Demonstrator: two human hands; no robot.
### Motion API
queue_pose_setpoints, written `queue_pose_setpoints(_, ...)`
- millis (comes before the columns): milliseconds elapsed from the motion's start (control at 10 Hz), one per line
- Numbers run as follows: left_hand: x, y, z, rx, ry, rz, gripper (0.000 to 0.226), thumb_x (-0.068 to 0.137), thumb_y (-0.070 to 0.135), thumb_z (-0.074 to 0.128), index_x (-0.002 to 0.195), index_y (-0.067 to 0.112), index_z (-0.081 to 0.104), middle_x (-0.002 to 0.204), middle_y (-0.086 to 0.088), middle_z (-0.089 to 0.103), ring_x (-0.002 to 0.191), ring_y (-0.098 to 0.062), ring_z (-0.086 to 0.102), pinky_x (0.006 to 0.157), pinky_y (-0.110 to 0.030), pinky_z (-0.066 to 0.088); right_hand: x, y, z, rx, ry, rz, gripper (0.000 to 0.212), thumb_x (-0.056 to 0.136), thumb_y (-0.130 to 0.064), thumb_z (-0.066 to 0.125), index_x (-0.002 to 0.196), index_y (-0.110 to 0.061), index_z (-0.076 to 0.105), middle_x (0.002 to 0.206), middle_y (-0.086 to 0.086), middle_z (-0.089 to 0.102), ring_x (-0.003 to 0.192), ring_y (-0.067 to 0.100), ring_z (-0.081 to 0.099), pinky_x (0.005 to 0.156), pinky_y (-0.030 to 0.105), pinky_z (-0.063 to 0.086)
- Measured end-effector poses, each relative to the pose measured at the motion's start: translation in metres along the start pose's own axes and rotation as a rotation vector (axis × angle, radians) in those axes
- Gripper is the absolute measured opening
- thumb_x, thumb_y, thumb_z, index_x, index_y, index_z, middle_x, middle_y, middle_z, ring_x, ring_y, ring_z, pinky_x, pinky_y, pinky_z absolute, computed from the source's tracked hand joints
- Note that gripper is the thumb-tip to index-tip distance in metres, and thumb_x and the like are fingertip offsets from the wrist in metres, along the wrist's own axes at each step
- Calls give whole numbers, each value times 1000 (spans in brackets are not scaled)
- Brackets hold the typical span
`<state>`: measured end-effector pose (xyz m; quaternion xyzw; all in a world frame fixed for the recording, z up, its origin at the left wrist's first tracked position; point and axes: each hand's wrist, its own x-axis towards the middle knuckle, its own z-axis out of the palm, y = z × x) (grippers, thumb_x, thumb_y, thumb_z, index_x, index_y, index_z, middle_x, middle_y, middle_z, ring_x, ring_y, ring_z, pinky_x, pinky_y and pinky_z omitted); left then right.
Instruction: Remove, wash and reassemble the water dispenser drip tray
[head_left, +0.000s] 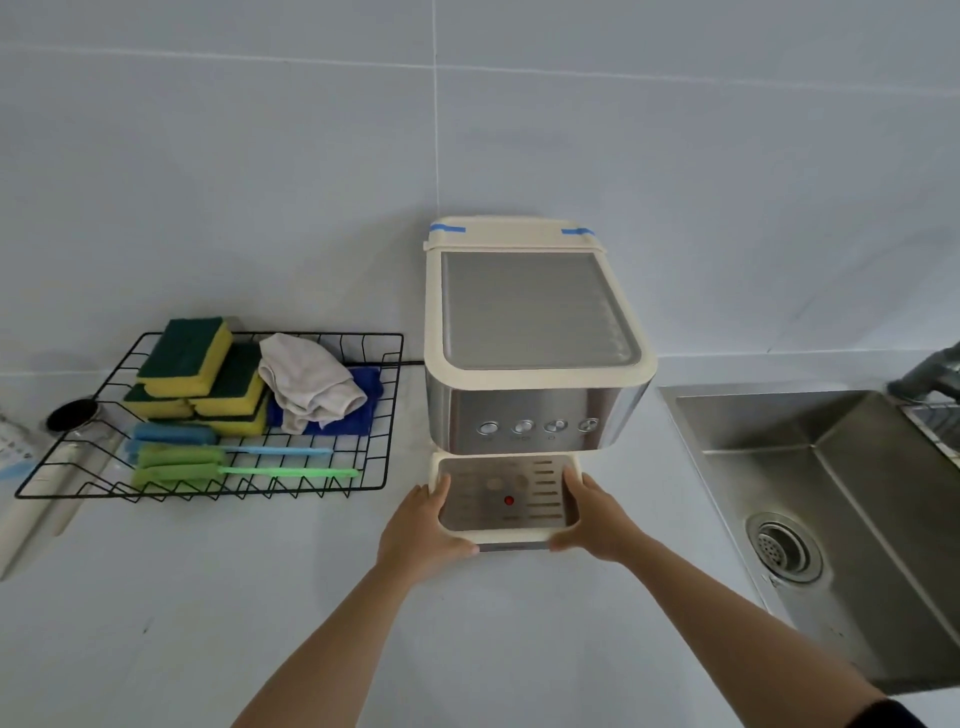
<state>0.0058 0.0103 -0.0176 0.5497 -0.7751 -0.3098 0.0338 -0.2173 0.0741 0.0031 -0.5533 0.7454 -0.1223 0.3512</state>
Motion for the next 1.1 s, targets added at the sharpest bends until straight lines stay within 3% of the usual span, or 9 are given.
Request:
queue_pose_setpoints(500,15,5,-3,101,9,-8,104,68,51,70,147,25,7,131,-4,40,121,-18,41,95,-28,43,23,-2,-3,-46,-16,14,79,66,-14,78,129,-11,29,123,8,43,109,23,48,88,31,52)
queue_pose_setpoints(900,14,8,-3,151,-11,-3,103,71,54,65,147,24,2,140,-5,34,132,-20,30,101,-32,40,29,3,-3,-96,-43,20,98,68,-18,78,141,-13,11,128,10,38,112,24,45,89,32,51)
queue_pose_setpoints(1000,11,11,-6,198,-37,10,104,73,56,63,147,22,-2,147,-7,26,138,-24,21,107,-37,36,28,3,-3,-107,-49,20,107,69,-19,77,145,-13,2,145,16,20,124,29,40,92,33,52)
queue_pose_setpoints(1100,3,15,-11,209,-34,-7,105,75,56,61,147,22,-7,156,-11,6,145,-28,5,114,-40,27,21,1,-7,-120,-59,15,115,71,-24,77,147,-13,-9,155,15,0,137,32,27,102,35,44)
